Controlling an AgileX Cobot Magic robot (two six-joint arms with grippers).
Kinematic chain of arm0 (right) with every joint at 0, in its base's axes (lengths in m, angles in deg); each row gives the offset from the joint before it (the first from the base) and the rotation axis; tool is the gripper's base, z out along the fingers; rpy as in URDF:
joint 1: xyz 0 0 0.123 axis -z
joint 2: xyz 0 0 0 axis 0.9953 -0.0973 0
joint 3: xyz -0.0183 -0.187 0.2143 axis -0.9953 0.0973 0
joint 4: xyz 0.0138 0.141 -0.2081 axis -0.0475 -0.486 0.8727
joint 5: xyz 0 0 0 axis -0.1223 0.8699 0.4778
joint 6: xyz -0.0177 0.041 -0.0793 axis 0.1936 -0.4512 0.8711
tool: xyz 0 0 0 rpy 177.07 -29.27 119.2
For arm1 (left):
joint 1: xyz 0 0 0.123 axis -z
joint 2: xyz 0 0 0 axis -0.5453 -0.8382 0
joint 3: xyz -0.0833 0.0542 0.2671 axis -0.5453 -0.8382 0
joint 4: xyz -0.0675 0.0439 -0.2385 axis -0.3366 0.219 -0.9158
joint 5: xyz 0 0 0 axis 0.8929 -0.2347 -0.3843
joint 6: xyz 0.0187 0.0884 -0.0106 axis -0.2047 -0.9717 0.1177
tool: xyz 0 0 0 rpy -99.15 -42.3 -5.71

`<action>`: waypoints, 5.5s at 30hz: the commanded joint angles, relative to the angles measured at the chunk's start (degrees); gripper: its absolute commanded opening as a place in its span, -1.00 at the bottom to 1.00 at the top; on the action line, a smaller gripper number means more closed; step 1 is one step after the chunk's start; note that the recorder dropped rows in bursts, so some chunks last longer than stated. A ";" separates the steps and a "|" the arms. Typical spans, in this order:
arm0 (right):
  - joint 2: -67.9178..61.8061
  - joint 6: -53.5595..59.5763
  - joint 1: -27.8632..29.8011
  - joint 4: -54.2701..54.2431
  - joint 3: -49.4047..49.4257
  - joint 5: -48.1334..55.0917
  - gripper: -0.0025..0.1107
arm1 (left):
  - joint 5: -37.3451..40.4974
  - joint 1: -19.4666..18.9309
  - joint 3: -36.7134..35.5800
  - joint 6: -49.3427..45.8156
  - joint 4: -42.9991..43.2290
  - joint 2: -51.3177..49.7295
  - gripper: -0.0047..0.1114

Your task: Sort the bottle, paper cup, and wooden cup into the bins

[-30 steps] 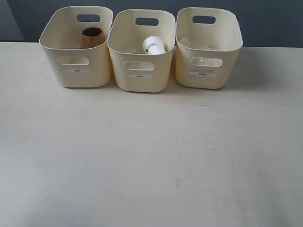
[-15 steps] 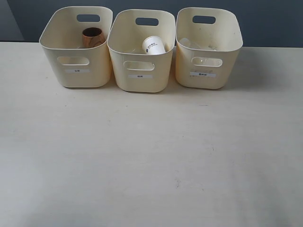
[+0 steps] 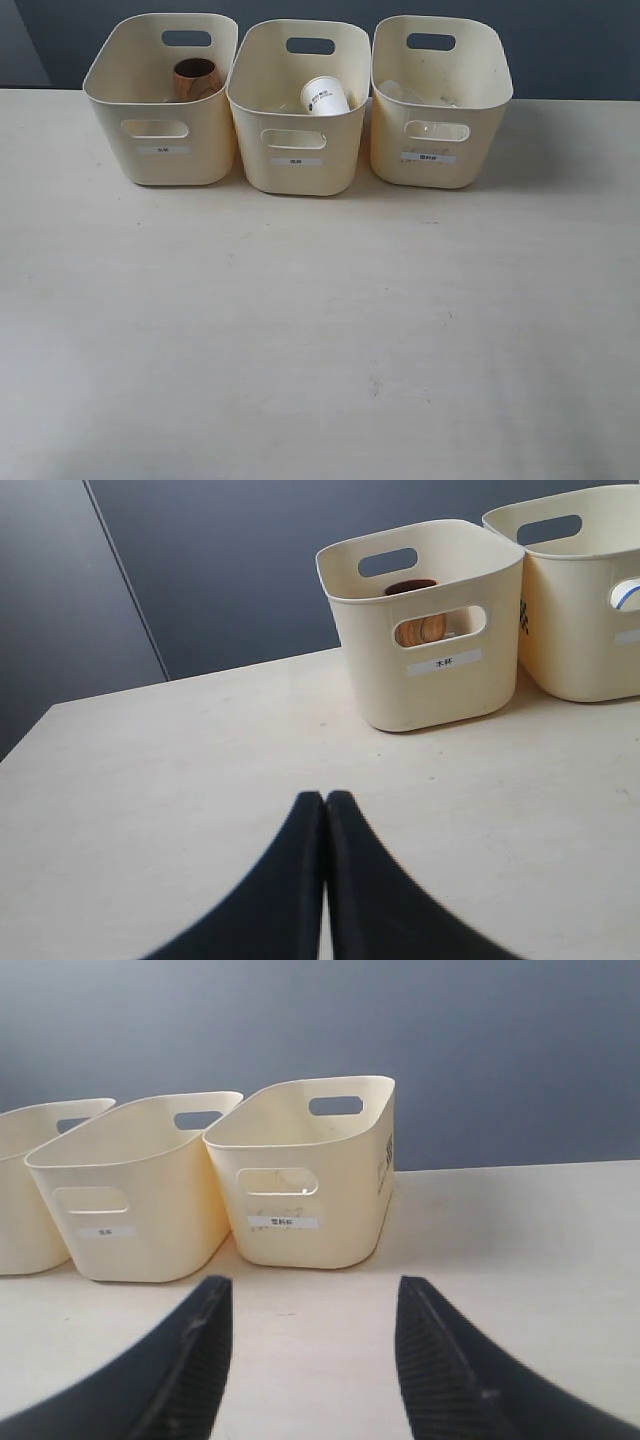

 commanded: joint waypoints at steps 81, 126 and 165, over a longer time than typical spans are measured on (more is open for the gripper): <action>0.45 -53.44 0.18 45.11 0.08 -0.64 -0.10 | -0.29 0.18 -0.07 0.11 0.33 0.28 -0.92; 0.45 -43.65 0.18 50.79 0.08 -1.45 -0.10 | -0.38 0.18 -0.07 0.11 0.33 0.28 -0.92; 0.45 -43.65 0.18 50.41 0.08 -1.45 -0.10 | -0.33 0.18 -0.07 0.11 0.33 0.28 -0.92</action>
